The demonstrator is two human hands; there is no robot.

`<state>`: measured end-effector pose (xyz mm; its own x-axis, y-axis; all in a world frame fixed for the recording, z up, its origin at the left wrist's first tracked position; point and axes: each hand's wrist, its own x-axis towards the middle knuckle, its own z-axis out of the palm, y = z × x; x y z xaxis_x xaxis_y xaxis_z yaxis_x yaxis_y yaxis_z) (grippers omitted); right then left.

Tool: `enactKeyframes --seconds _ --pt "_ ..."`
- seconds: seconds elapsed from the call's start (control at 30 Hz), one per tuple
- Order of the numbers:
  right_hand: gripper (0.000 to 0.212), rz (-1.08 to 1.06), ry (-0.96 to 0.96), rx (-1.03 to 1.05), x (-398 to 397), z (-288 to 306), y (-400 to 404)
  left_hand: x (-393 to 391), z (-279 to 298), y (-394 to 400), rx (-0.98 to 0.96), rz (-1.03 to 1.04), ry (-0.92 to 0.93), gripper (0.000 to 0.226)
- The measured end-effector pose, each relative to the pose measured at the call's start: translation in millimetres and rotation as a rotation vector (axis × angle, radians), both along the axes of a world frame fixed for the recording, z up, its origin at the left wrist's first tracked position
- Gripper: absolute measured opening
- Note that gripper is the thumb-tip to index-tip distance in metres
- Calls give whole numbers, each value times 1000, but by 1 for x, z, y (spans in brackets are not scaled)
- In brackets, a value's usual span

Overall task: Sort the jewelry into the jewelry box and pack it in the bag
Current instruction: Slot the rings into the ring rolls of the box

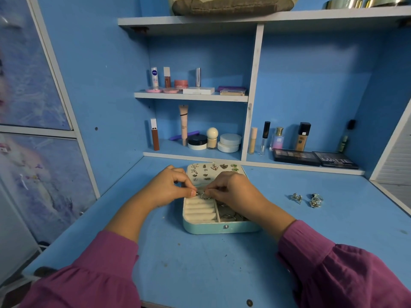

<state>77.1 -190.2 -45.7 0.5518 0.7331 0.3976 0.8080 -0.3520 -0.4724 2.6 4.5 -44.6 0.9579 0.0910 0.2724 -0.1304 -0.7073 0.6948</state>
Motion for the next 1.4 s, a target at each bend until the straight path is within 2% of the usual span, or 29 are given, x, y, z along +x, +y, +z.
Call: enactKeyframes --seconds 0.37,0.7,1.1,1.27,1.4 --pt "17 -5 -14 -2 -1 -2 0 -4 4 -7 21 -56 -19 21" --pt "16 -13 -4 -7 2 -5 2 -3 4 -9 23 -119 96 28" --pt "15 43 -182 -11 -2 -4 3 -3 5 -13 32 -103 38 31" --pt "17 19 -187 -46 -4 -2 4 -2 2 -12 34 -76 40 22" --pt "19 -12 -189 -92 -7 2 7 -1 1 -12 40 -61 24 26"
